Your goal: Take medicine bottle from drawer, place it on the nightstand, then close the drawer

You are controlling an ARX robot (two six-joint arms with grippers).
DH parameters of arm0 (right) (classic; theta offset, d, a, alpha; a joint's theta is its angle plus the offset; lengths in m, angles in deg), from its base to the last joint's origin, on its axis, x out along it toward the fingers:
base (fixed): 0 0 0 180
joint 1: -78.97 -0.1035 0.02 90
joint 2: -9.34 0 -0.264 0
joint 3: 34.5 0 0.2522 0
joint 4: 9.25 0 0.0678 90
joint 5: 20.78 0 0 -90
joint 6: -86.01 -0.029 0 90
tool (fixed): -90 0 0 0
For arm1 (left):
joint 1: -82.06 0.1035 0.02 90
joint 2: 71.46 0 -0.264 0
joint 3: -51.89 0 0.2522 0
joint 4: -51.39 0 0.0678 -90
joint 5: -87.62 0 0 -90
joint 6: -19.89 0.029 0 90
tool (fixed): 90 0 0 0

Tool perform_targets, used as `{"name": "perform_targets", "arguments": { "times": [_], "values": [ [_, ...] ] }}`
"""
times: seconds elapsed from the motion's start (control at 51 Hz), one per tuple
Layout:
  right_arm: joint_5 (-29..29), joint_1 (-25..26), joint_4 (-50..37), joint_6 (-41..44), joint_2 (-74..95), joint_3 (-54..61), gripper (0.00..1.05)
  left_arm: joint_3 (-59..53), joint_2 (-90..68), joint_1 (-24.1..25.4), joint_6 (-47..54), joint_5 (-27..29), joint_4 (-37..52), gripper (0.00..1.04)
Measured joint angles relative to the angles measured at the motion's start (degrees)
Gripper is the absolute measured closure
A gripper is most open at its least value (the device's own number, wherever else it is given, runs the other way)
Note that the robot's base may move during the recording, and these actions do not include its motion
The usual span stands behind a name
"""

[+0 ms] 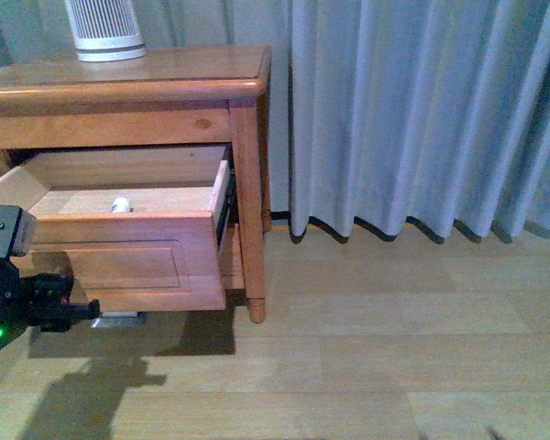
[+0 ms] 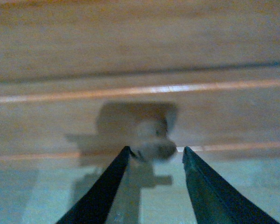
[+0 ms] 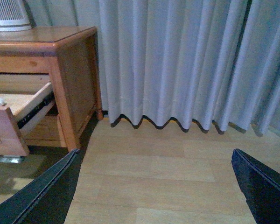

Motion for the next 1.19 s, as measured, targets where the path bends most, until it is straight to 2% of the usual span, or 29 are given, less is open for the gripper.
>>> {"name": "perform_targets", "arguments": {
  "times": [0.118,0.215,0.353,0.509,0.705,0.921,1.019,1.097,1.195],
  "values": [
    [0.0,0.0,0.0,0.0,0.0,0.0,0.07,-1.4,0.3,0.0,0.3,-0.1,-1.1,0.47],
    [0.0,0.0,0.0,0.0,0.0,0.0,0.07,-2.7,2.8,0.5,0.4,-0.1,-2.3,0.27],
    [0.0,0.0,0.0,0.0,0.0,0.0,0.07,-6.1,10.6,1.2,0.7,-1.2,-4.7,0.05],
    [0.0,0.0,0.0,0.0,0.0,0.0,0.07,-16.0,33.6,2.1,-0.3,-5.5,-14.5,0.07],
    [0.0,0.0,0.0,0.0,0.0,0.0,0.07,-25.5,71.4,7.0,-2.8,-8.4,-36.5,0.07],
    [0.0,0.0,0.0,0.0,0.0,0.0,0.07,-31.2,98.0,10.8,-4.3,-13.1,-57.9,0.07],
    [0.0,0.0,0.0,0.0,0.0,0.0,0.07,-32.4,111.2,13.2,-4.7,-16.9,-69.5,0.07],
    [0.0,0.0,0.0,0.0,0.0,0.0,0.07,-33.2,116.9,14.2,-4.8,-18.6,-73.4,0.07],
    [0.0,0.0,0.0,0.0,0.0,0.0,0.07,-34.4,118.6,14.3,-4.6,-19.3,-73.2,0.07]
  ]
}}
